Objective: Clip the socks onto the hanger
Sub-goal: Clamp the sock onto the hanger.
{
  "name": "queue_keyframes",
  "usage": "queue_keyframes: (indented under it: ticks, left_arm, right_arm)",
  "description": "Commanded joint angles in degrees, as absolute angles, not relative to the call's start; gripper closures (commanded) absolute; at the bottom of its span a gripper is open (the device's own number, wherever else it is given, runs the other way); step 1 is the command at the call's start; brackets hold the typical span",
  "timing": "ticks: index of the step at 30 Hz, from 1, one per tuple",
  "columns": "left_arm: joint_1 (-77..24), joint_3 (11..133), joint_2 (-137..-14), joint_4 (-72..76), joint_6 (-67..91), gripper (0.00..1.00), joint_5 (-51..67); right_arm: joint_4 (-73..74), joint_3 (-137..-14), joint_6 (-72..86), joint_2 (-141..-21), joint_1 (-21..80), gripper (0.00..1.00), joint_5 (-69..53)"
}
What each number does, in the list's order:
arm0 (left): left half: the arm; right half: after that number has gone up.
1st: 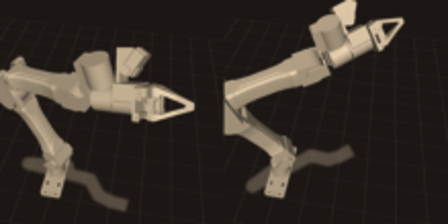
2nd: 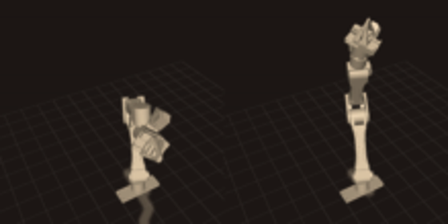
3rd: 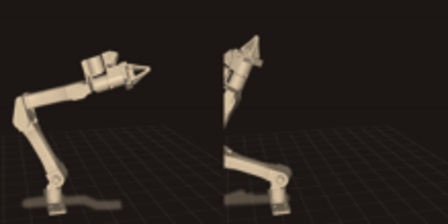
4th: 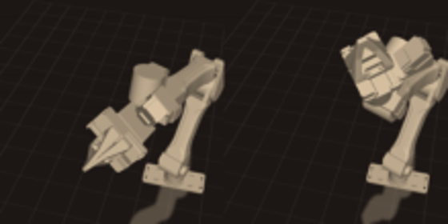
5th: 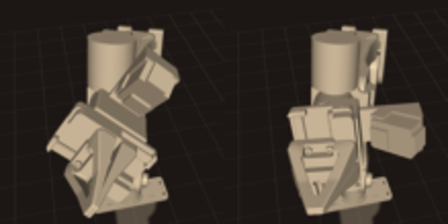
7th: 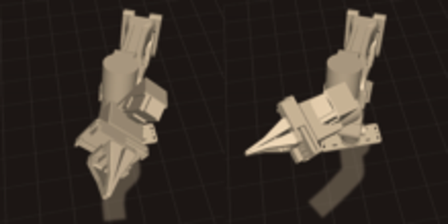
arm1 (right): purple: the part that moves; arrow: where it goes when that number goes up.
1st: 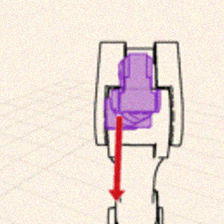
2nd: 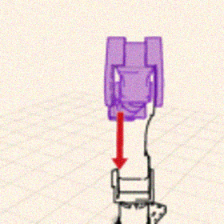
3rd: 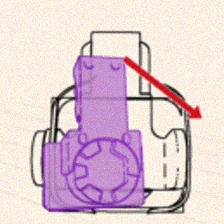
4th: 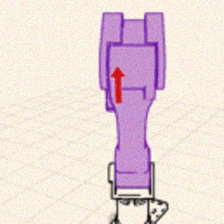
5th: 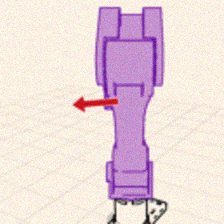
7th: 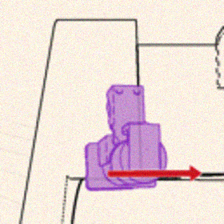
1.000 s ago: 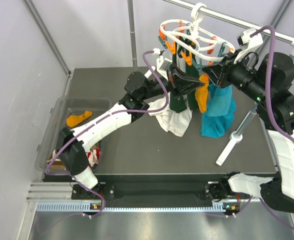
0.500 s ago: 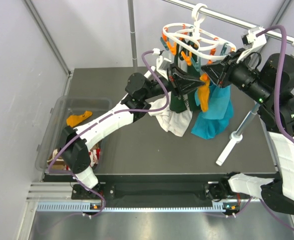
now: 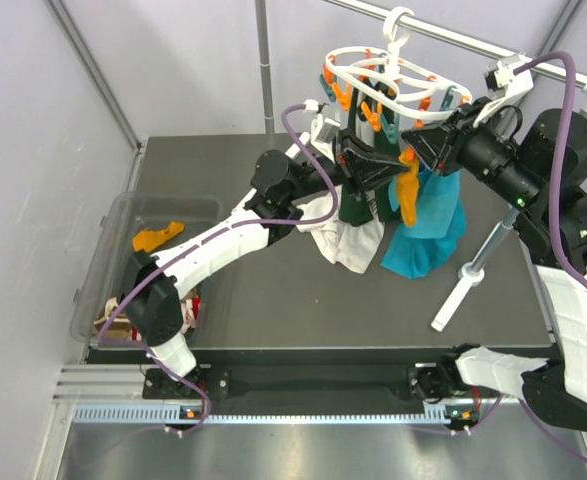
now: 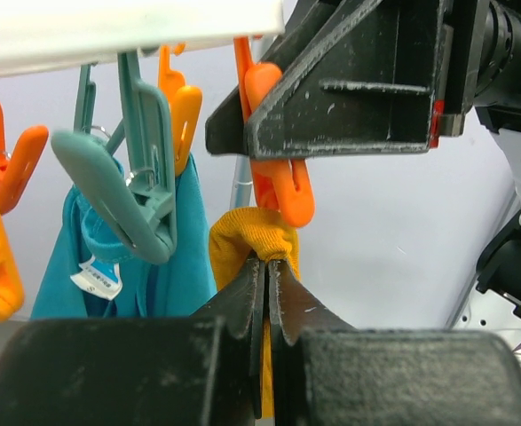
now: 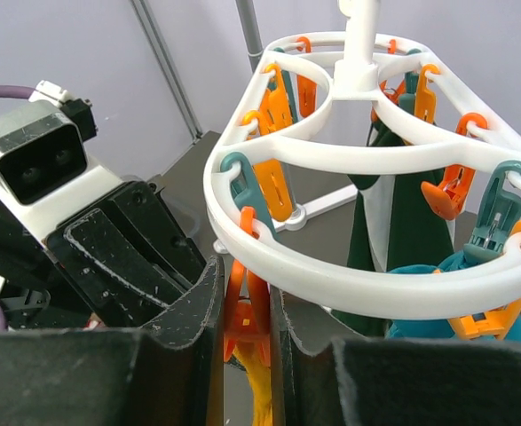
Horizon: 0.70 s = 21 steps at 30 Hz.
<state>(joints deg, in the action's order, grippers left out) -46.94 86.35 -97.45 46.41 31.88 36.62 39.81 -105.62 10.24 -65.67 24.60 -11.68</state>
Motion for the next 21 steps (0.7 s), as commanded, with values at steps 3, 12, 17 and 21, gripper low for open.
queue_keyframes:
  ticks: [3,12,17,21]
  left_arm:
    - [-47.2,83.8,-94.6,52.6,32.3,1.0,37.6]
    - [-51.2,83.3,-92.8,45.8,20.3,1.0,31.7]
    - [-56.7,84.8,-90.4,32.6,5.6,1.0,21.4]
    - [-60.4,83.0,-88.6,30.7,-5.8,1.0,10.6]
  right_arm:
    - [39.1,-105.6,9.5,-64.2,25.2,1.0,-11.2]
    - [38.4,-105.2,12.7,-64.1,25.2,1.0,-8.5]
    - [38.9,-105.2,14.4,-64.1,25.2,1.0,-5.8]
    - [39.1,-105.1,15.2,-64.2,25.2,1.0,-4.7]
